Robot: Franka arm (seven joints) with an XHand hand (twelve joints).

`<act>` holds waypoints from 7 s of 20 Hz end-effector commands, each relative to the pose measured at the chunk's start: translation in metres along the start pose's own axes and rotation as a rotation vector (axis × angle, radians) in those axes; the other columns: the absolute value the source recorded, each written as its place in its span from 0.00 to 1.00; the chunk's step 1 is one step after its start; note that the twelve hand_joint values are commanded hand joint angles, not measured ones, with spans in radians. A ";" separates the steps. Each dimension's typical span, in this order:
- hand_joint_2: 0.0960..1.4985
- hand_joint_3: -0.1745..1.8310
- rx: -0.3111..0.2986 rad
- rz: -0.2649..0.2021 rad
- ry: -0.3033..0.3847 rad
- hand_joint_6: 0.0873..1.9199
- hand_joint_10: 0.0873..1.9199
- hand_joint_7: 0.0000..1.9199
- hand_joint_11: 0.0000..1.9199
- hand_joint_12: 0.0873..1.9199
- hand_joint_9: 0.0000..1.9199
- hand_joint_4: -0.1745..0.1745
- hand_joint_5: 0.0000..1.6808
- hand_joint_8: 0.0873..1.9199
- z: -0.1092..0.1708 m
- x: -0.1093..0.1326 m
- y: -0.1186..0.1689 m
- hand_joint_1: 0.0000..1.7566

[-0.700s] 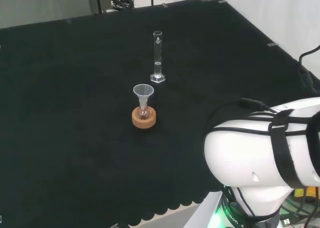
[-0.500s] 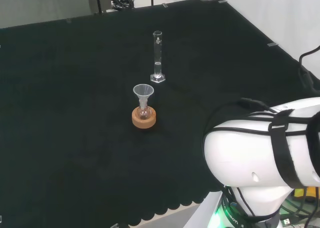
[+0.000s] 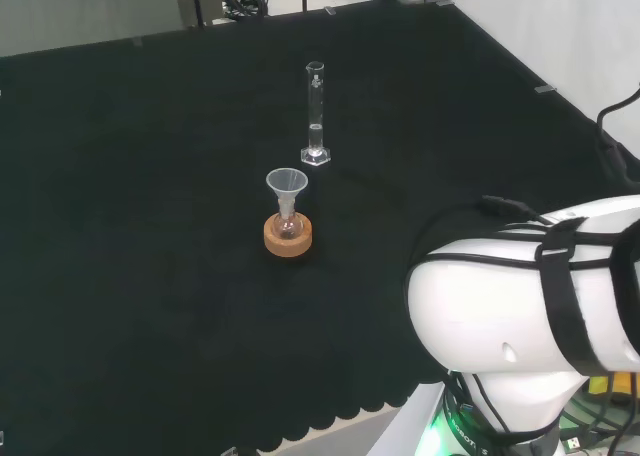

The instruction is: Pick up the graduated cylinder.

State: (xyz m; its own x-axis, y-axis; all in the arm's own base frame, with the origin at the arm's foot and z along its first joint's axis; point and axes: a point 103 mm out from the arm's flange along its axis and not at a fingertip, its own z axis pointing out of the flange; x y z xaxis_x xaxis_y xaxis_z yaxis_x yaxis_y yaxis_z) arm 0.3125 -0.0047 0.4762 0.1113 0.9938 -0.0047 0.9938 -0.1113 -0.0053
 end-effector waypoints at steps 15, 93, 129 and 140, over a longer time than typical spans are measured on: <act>0.75 0.23 0.008 -0.029 0.164 0.00 0.30 0.04 0.07 0.70 0.13 0.39 0.16 0.22 0.132 -0.051 0.098 0.17; 0.36 0.42 -0.054 -0.383 0.909 0.00 0.23 0.24 0.24 0.64 0.36 0.41 0.31 0.28 0.391 -0.043 0.249 0.57; 0.39 0.41 -0.048 -0.428 1.017 0.23 0.11 0.37 0.40 0.54 0.54 0.44 0.34 0.25 0.404 -0.030 0.258 0.61; 0.41 0.40 -0.035 -0.436 1.018 0.26 0.09 0.37 0.45 0.51 0.56 0.44 0.35 0.25 0.405 -0.029 0.259 0.61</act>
State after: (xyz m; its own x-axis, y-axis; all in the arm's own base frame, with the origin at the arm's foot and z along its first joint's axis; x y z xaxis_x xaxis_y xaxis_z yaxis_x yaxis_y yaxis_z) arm 0.5631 -0.0631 0.0711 -0.3106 0.4903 0.8143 0.9474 0.2296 0.2231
